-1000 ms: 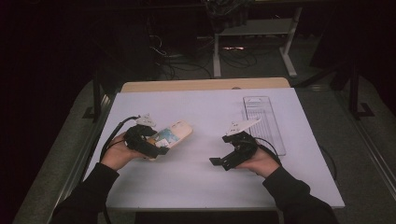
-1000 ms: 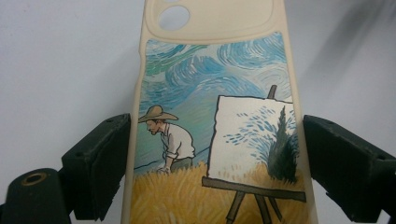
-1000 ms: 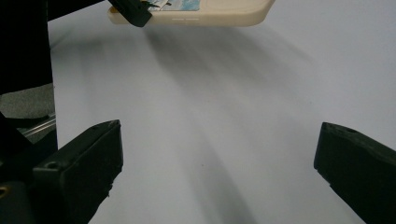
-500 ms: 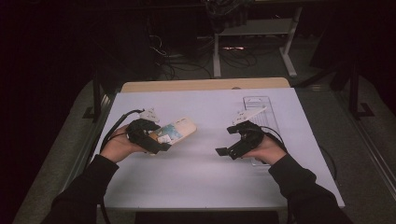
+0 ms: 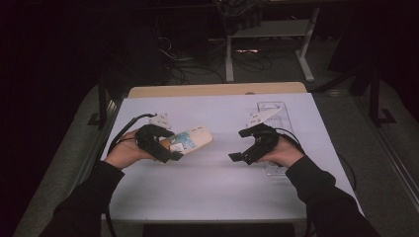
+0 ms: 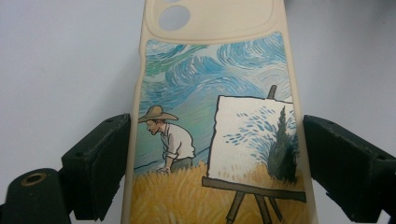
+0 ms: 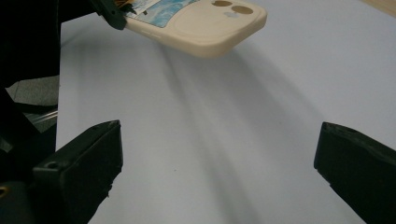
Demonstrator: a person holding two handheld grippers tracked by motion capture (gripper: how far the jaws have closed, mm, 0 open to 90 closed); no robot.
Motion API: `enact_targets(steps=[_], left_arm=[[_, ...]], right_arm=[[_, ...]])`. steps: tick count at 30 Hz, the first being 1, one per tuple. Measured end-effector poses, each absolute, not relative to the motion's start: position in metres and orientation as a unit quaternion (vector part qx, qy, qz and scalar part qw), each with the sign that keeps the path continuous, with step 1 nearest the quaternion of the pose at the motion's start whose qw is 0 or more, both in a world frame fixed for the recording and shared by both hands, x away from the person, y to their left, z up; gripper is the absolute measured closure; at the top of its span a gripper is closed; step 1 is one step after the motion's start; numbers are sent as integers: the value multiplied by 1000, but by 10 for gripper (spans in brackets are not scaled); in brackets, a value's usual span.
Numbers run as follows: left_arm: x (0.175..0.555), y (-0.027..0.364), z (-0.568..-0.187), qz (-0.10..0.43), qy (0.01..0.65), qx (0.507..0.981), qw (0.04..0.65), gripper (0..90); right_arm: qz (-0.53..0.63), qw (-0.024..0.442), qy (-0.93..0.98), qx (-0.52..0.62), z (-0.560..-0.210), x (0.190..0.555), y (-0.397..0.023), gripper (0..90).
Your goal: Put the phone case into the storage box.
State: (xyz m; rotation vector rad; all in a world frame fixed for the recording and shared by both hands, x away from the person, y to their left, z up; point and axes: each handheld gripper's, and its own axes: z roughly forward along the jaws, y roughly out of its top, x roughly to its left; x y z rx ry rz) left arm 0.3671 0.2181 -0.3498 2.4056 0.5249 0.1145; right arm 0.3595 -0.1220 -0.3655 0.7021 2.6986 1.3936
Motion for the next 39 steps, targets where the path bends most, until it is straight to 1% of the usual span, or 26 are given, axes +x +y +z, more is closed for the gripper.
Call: enact_targets(steps=[10, 12, 16, 26, 28, 39], left_arm=[[370, 211, -353, 23, 158, 929, 334, 112], [370, 208, -352, 21, 150, 932, 330, 112], [368, 202, -352, 12, 133, 934, 330, 111], [363, 189, -353, 2, 92, 942, 322, 111], [363, 187, -354, 1, 83, 943, 323, 111], [358, 178, -357, -15, 49, 948, 315, 110]], right_arm=[[434, -7, 877, 206, -366, 369, -121, 7], [426, -1, 884, 192, -367, 372, -121, 7], [418, -6, 892, 170, -368, 375, -118, 7], [402, -27, 903, 148, -368, 377, -114, 7], [403, -23, 905, 136, -367, 377, -112, 7], [403, -34, 908, 105, -368, 376, -104, 7]])
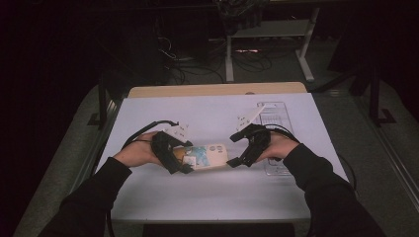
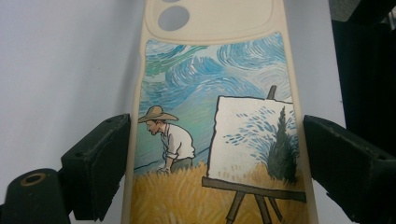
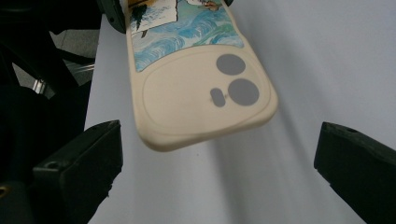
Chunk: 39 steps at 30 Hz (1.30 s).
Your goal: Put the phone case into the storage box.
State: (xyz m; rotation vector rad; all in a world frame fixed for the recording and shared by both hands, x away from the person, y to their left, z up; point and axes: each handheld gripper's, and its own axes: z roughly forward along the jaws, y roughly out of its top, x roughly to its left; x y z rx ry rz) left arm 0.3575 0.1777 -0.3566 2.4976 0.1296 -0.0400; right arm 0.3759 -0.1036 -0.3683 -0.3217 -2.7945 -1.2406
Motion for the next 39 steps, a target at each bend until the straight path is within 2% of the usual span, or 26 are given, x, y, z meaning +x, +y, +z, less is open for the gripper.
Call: enact_targets(steps=[39], left_arm=[[350, 151, -348, -14, -4, 950, 313, 110]], right_arm=[[-373, 57, -925, -32, -372, 366, -59, 0]])
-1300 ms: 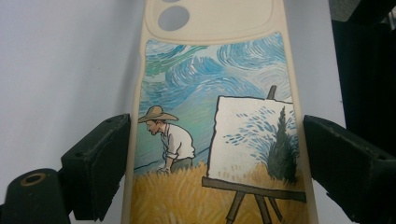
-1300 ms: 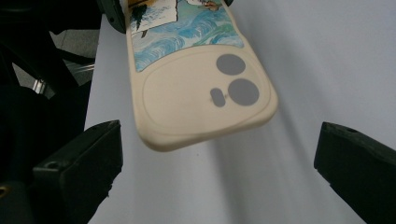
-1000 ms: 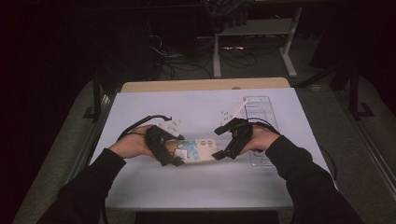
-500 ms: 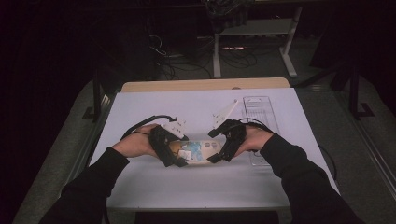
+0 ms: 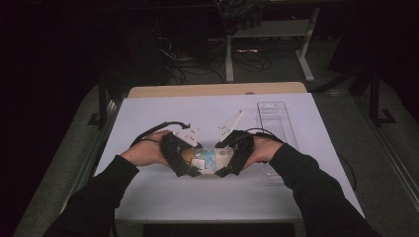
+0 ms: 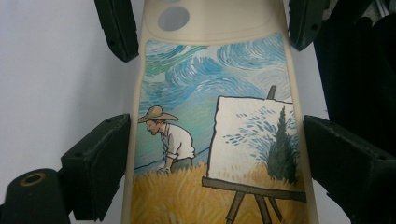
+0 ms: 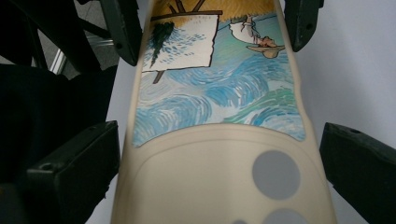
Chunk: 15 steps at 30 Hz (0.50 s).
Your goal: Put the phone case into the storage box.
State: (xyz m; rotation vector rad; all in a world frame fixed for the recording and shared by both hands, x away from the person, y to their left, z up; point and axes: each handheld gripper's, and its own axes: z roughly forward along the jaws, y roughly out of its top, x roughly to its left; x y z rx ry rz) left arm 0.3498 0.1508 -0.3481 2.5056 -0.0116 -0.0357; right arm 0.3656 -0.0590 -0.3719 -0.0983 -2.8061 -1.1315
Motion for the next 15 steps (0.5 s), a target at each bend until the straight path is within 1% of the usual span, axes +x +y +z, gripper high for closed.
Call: enact_targets(steps=[11, 15], left_arm=[[350, 147, -348, -10, -9, 950, 313, 109], [350, 147, -347, -10, -7, 950, 313, 109]], right_arm=[[-355, 53, -933, -29, -374, 363, -56, 0], [-352, 55, -934, -23, -374, 363, -56, 48]])
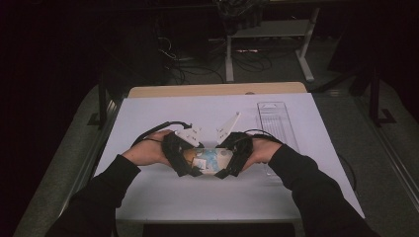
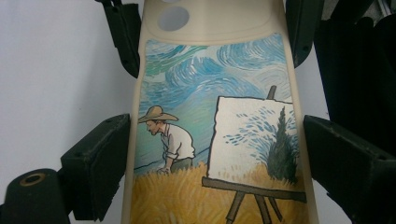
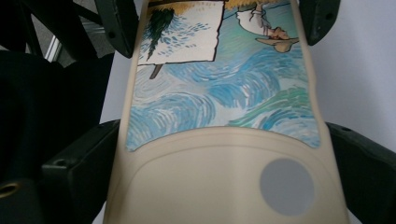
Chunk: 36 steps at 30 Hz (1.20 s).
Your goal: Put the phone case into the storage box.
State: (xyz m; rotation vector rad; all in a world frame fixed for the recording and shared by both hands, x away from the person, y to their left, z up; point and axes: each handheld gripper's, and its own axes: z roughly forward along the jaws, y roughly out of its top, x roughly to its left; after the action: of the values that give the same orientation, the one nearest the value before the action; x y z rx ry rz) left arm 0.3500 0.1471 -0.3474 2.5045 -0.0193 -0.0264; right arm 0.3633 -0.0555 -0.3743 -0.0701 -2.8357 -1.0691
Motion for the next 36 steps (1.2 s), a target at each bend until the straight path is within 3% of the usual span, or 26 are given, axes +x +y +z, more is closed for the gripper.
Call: enact_targets(steps=[31, 36], left_arm=[[351, 144, -353, -4, -13, 955, 295, 98], [354, 145, -354, 7, 8, 953, 304, 43]], right_arm=[[-333, 53, -941, -14, -378, 365, -53, 94], [-332, 52, -941, -24, -378, 366, -55, 94]])
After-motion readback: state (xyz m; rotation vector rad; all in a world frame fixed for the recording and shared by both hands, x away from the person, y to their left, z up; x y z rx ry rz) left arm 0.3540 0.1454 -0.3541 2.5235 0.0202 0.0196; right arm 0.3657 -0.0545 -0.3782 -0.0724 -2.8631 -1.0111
